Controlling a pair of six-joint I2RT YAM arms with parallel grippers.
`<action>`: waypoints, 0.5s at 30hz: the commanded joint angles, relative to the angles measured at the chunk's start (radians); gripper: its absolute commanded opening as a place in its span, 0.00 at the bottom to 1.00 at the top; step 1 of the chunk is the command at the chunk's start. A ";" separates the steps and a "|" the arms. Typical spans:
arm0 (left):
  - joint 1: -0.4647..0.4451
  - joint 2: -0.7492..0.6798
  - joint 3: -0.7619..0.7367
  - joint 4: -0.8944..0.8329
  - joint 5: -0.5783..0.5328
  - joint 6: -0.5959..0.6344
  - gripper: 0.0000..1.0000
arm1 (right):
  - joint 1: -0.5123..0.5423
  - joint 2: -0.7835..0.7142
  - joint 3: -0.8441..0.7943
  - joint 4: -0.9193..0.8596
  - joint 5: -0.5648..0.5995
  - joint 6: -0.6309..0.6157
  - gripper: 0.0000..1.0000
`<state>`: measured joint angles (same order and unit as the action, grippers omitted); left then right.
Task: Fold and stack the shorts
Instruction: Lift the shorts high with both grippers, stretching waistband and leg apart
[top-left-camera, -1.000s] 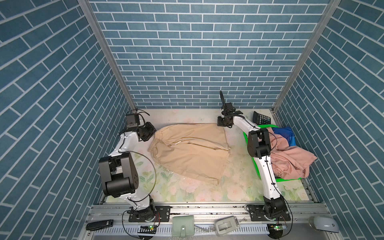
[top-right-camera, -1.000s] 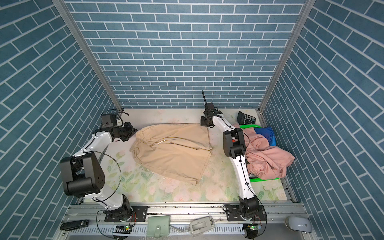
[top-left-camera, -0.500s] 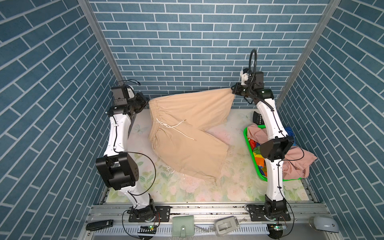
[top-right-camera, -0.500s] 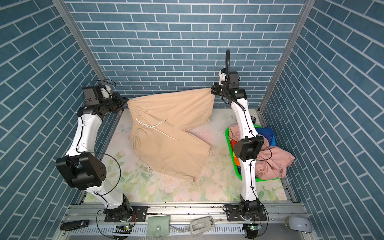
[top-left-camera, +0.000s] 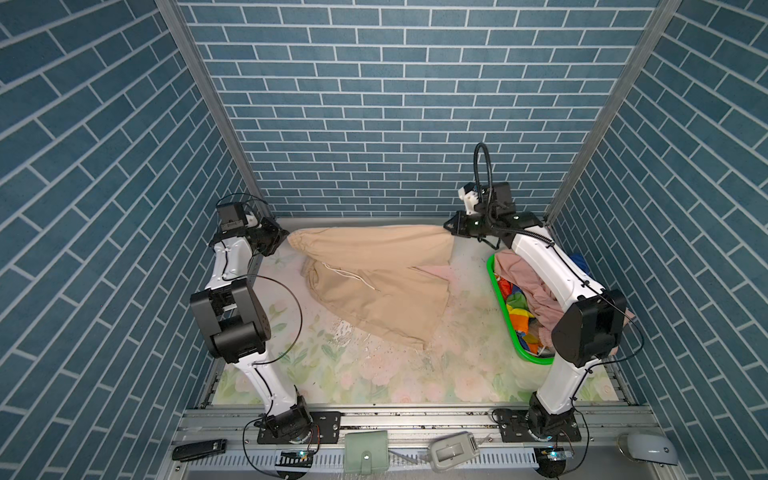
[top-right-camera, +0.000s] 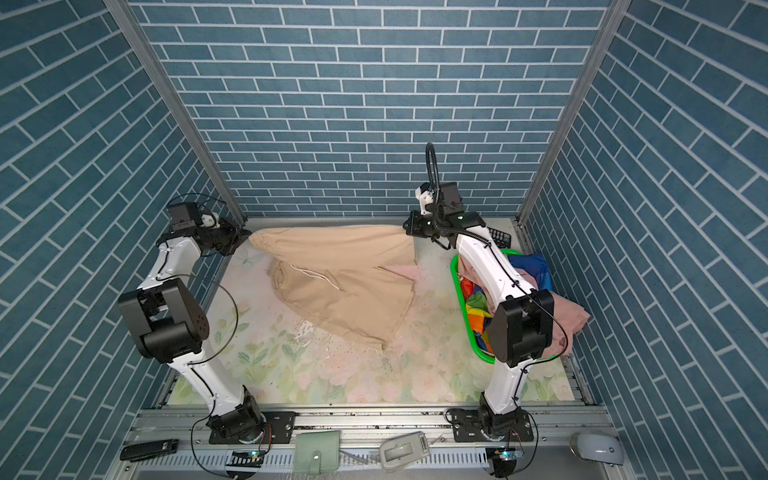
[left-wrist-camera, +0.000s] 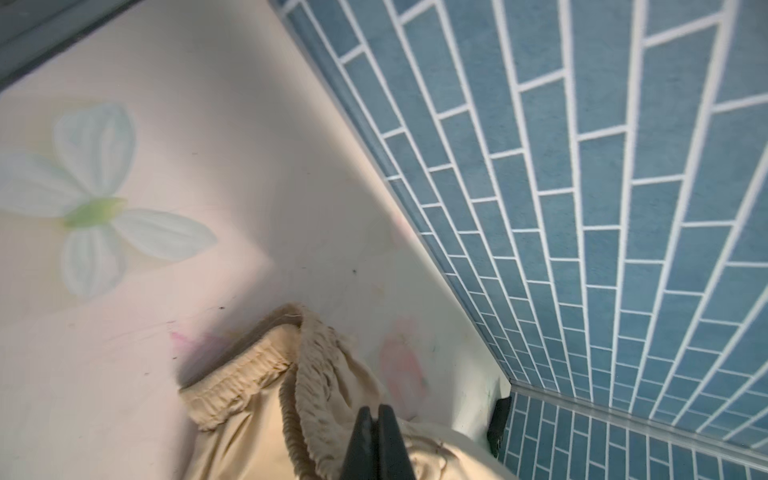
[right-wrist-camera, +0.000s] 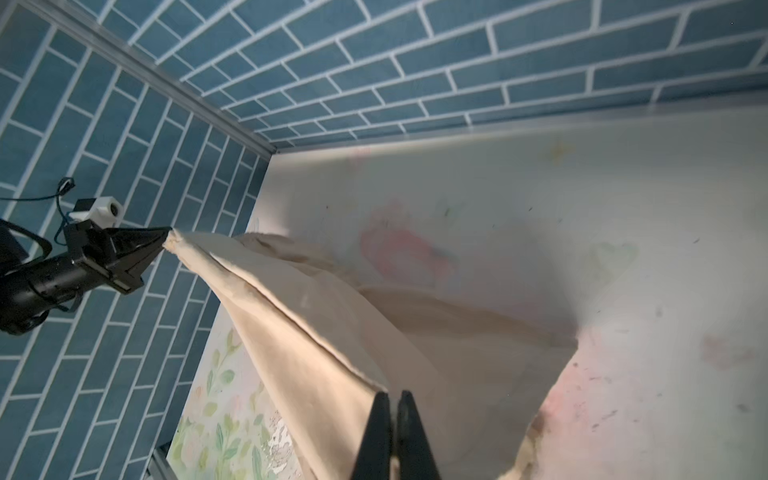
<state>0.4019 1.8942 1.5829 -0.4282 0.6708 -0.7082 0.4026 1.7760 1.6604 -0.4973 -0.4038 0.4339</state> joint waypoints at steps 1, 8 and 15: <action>0.009 -0.045 -0.040 0.065 -0.003 -0.020 0.00 | -0.004 -0.075 -0.103 0.136 0.041 0.063 0.00; 0.018 -0.088 -0.081 0.044 -0.042 0.012 0.00 | 0.053 -0.130 -0.288 0.215 0.032 0.127 0.00; 0.034 -0.114 -0.104 0.073 -0.032 -0.028 0.00 | 0.078 -0.247 -0.302 0.157 0.073 0.093 0.00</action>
<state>0.4271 1.8225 1.4914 -0.3862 0.6483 -0.7254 0.4881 1.6135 1.3174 -0.3317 -0.3695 0.5274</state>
